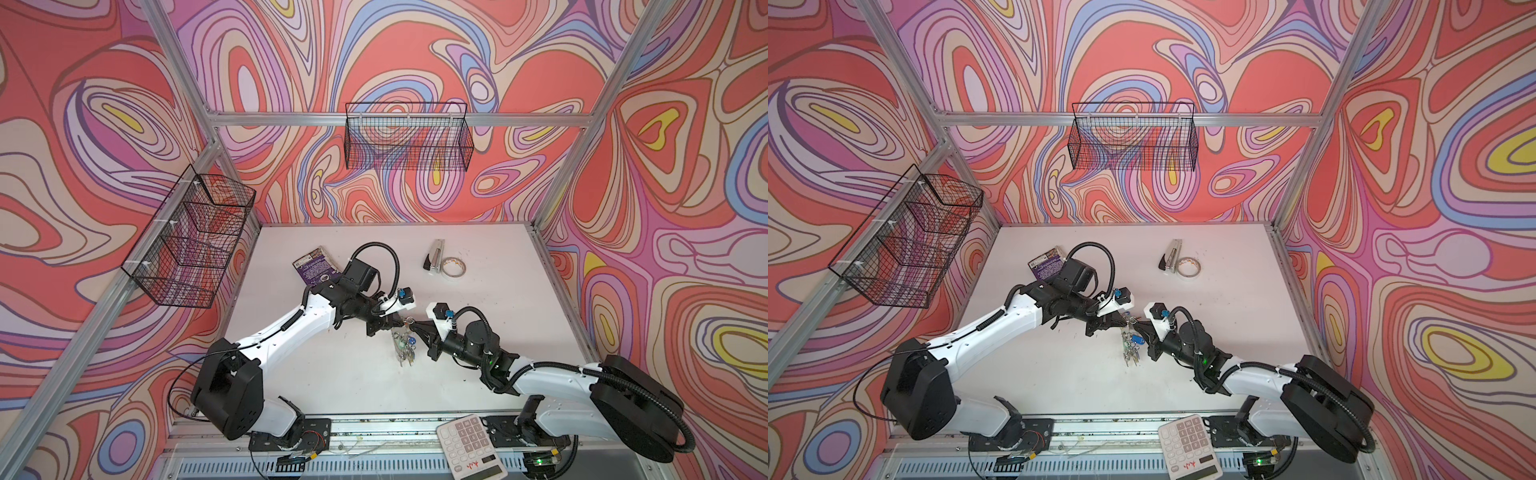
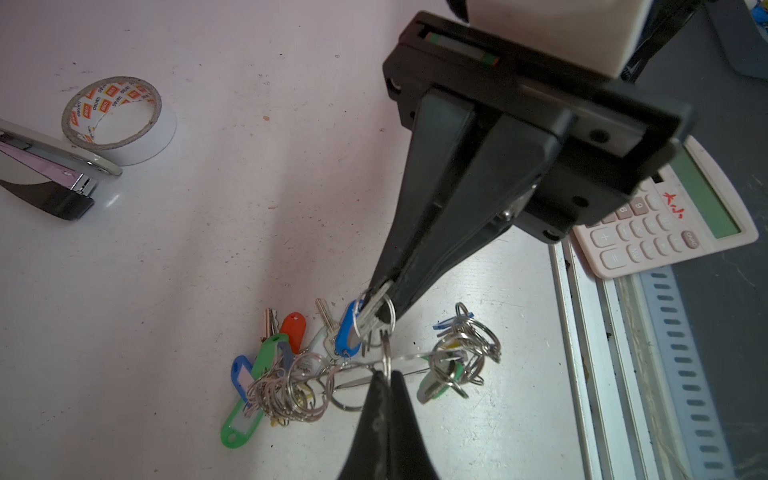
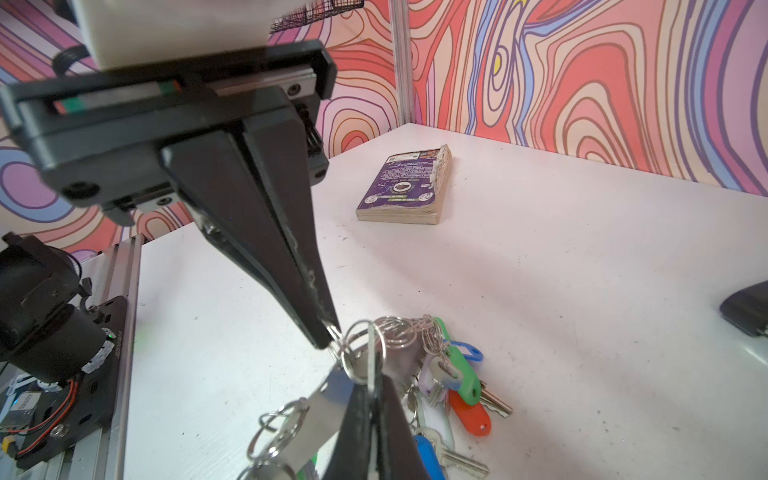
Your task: Put the keys on the keyring
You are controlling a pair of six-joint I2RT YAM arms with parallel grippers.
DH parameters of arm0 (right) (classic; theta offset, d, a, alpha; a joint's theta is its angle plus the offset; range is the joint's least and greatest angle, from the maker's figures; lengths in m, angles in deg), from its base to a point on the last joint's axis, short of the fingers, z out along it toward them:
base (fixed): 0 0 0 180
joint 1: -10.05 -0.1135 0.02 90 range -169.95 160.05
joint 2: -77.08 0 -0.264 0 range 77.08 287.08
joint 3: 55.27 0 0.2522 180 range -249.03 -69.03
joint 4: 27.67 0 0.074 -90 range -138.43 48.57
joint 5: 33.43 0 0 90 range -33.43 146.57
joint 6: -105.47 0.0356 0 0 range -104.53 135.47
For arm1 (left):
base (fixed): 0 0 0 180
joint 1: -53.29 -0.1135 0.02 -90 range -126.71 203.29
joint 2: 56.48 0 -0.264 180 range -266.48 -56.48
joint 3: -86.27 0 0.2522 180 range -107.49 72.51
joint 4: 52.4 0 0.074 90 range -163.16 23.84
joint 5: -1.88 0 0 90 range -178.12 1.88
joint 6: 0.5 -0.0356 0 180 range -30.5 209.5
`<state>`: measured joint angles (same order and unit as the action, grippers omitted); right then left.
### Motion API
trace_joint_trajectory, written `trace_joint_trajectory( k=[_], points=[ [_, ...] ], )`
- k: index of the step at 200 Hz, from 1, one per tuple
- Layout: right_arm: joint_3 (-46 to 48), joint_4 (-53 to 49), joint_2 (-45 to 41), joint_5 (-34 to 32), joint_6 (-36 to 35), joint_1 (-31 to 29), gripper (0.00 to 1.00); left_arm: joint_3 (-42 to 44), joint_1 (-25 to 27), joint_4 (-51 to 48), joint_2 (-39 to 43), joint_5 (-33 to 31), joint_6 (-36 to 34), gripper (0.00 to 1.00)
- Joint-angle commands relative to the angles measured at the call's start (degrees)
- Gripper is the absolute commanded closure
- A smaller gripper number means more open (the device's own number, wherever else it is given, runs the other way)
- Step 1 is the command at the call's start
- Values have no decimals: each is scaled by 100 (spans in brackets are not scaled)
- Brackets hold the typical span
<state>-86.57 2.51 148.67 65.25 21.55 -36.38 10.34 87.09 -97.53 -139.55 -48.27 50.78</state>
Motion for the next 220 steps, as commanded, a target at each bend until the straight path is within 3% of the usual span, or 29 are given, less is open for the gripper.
trace_joint_trajectory(
  k=[1, 75, 118, 158, 220],
  points=[
    [14, -117, -158, -821, -99, 40, 100, -127, 4, -269, -3, -64, -44, 100],
    [49, -161, -264, -1077, -99, 37, 100, -129, 4, -137, -25, -61, 119, 100],
    [125, -238, -441, -1822, 11, 37, 72, -67, 4, 131, 54, -37, 392, 100],
    [226, -238, -594, -2498, 103, 40, 62, 15, 3, 386, 163, -114, 761, 100],
    [126, -708, -716, -3517, 622, 43, 37, 73, 4, 985, 379, -543, 2022, 100]
  ],
)
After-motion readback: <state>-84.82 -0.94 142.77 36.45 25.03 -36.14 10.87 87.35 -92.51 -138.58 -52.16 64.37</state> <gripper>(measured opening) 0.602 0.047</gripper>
